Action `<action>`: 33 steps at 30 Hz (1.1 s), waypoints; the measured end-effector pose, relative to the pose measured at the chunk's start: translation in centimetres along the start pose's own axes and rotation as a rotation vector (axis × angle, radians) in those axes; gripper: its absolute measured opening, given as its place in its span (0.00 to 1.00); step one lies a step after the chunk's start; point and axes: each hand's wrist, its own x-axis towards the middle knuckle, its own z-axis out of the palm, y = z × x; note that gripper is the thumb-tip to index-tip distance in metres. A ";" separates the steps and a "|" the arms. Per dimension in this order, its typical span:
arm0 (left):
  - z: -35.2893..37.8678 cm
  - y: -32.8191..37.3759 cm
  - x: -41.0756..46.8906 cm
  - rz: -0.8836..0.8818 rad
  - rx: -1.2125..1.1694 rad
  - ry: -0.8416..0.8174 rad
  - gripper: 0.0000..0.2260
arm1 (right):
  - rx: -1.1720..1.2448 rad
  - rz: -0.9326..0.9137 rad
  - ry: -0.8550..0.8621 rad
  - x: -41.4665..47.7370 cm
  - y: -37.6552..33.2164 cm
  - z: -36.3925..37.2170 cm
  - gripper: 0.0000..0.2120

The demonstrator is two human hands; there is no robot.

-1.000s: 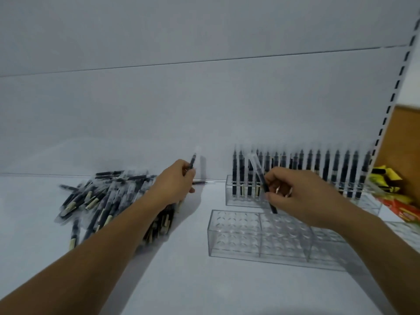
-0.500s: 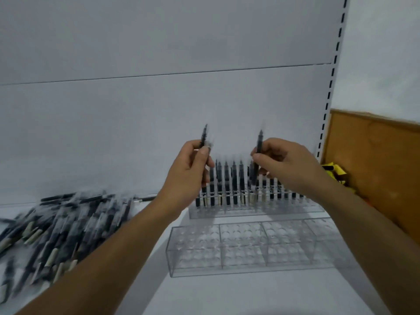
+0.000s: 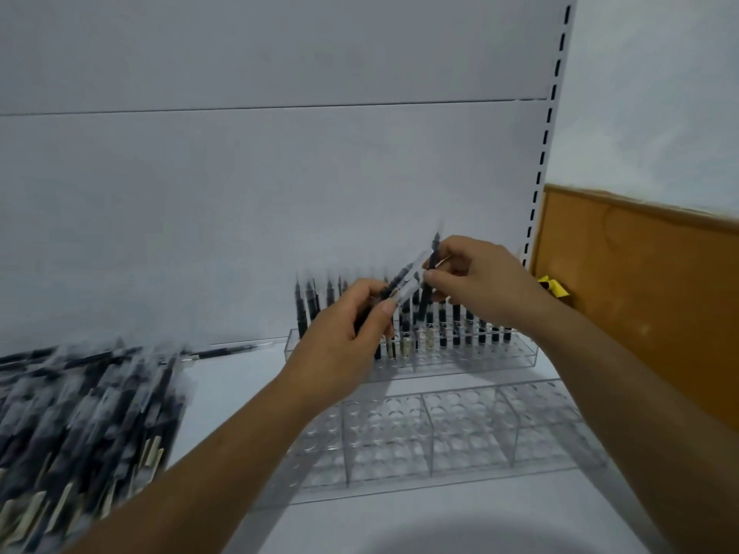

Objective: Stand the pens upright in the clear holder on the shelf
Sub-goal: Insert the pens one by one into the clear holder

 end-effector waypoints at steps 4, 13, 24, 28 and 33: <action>-0.1 -0.1 0.2 -0.010 -0.038 0.035 0.05 | -0.114 0.001 -0.092 -0.2 0.1 0.7 0.08; 0.0 -0.1 0.4 -0.024 -0.044 0.039 0.07 | -0.411 0.036 -0.164 -0.2 -0.2 1.0 0.12; -0.2 0.1 0.2 -0.014 0.007 0.009 0.09 | -0.438 0.184 -0.171 -0.8 -3.4 2.1 0.09; -0.2 0.0 0.2 -0.019 -0.006 -0.005 0.09 | -0.432 0.273 -0.119 -1.5 -3.2 2.3 0.14; -0.2 0.0 0.0 0.000 0.008 -0.015 0.09 | -0.462 0.324 -0.119 -1.4 -3.7 2.5 0.15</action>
